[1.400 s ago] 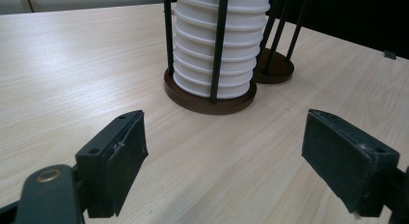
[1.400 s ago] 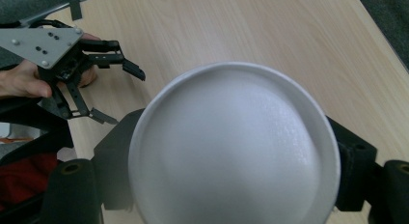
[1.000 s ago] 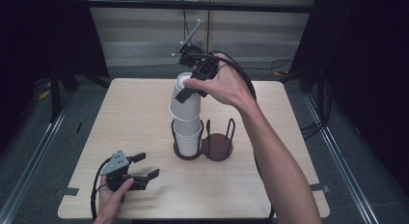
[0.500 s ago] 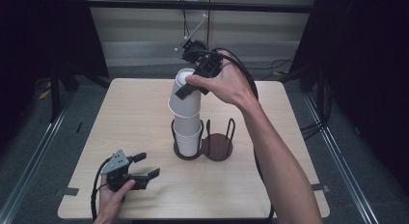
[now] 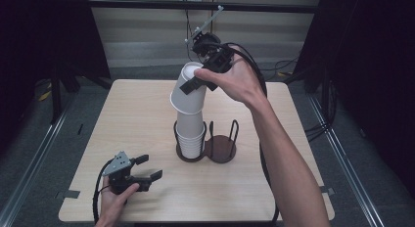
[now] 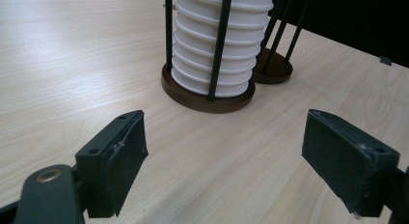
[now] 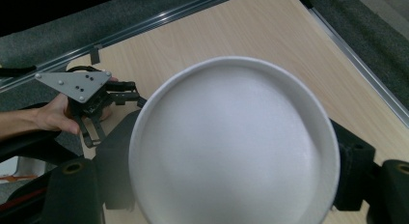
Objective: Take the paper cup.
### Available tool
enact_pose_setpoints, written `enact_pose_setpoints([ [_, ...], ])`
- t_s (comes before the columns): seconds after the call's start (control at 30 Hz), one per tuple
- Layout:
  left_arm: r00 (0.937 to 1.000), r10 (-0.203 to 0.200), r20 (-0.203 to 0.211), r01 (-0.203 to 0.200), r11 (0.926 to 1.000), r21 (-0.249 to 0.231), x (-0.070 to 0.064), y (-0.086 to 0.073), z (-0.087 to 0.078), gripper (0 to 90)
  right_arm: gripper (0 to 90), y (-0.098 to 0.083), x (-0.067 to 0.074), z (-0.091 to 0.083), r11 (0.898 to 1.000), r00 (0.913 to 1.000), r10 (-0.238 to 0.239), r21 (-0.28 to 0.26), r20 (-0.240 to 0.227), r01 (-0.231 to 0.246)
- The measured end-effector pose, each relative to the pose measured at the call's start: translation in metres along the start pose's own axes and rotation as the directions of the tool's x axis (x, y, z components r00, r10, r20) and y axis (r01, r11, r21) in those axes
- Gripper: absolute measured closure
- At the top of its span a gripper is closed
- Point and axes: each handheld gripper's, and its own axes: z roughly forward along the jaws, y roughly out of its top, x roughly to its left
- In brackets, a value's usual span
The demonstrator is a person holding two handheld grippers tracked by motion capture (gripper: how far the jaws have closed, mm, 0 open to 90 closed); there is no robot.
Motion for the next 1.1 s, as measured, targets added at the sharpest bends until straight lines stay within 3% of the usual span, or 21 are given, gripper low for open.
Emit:
enact_pose_setpoints([
  [0.1,1.0000,0.001,0.001,-0.001,1.0000,0.001,0.000,0.000,0.000,15.7,23.6,-0.002,-0.001,-0.005,1.000,1.0000,0.006,-0.022,-0.002,-0.006],
  [0.13,0.9998,-0.003,-0.020,0.003,1.0000,0.000,-0.001,0.000,0.001,15.7,23.7,-0.003,-0.001,-0.008,0.999,0.9999,0.013,-0.031,-0.007,-0.014],
  [0.3,1.0000,-0.002,-0.004,0.002,1.0000,0.006,0.000,0.000,0.001,15.7,23.7,-0.006,-0.004,-0.017,0.997,0.9996,0.018,-0.077,-0.022,-0.020],
  [0.47,1.0000,-0.003,-0.001,0.003,1.0000,0.007,0.000,0.000,0.001,15.7,23.7,-0.007,-0.006,-0.016,0.997,0.9995,0.021,-0.079,-0.023,-0.022],
  [0.7,0.9998,-0.013,-0.011,0.013,0.9999,0.005,0.000,0.000,0.001,15.7,23.7,-0.012,-0.008,-0.019,0.991,0.9991,0.024,-0.130,-0.035,-0.029],
  [1.1,0.9999,-0.005,-0.009,0.005,1.0000,0.005,0.000,0.001,0.001,15.8,23.8,-0.038,-0.015,-0.034,0.961,0.9959,0.042,-0.270,-0.079,-0.062],
])
